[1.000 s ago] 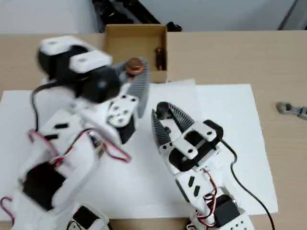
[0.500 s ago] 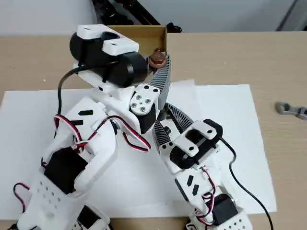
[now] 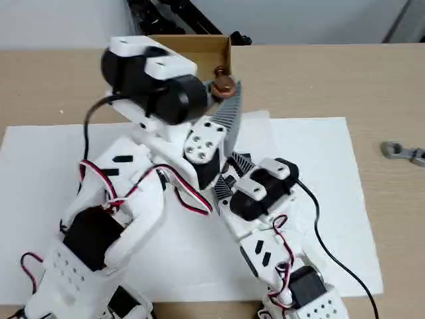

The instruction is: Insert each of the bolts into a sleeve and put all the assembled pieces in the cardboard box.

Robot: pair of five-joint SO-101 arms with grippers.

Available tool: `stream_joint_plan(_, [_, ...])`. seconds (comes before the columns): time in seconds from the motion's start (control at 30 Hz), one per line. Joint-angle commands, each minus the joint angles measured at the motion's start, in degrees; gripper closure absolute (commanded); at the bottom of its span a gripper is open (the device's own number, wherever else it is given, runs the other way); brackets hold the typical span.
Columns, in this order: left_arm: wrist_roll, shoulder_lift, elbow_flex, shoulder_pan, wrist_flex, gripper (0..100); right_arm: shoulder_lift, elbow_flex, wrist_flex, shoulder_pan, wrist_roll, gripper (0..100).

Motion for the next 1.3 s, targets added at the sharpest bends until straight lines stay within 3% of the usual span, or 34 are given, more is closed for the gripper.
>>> stream_joint_plan(0.0, [0.2, 0.0, -0.1, 1.6, 1.0, 99, 2.8, -4.8, 0.0, 0.3, -0.9, 99.5])
stream_joint_plan(0.73, [0.0, -0.1, 0.1, 1.6, 4.1, 99, 5.8, -7.3, -3.1, 0.5, -0.9, 99.5])
stream_joint_plan(0.93, [0.4, -0.4, 5.3, 1.5, 0.6, 99, 5.8, -7.3, -3.1, 0.5, -0.9, 99.5])
stream_joint_plan(1.27, [3.5, -0.4, 8.7, -5.1, -3.1, 99, 5.8, -7.3, -3.1, 0.5, -0.9, 99.5])
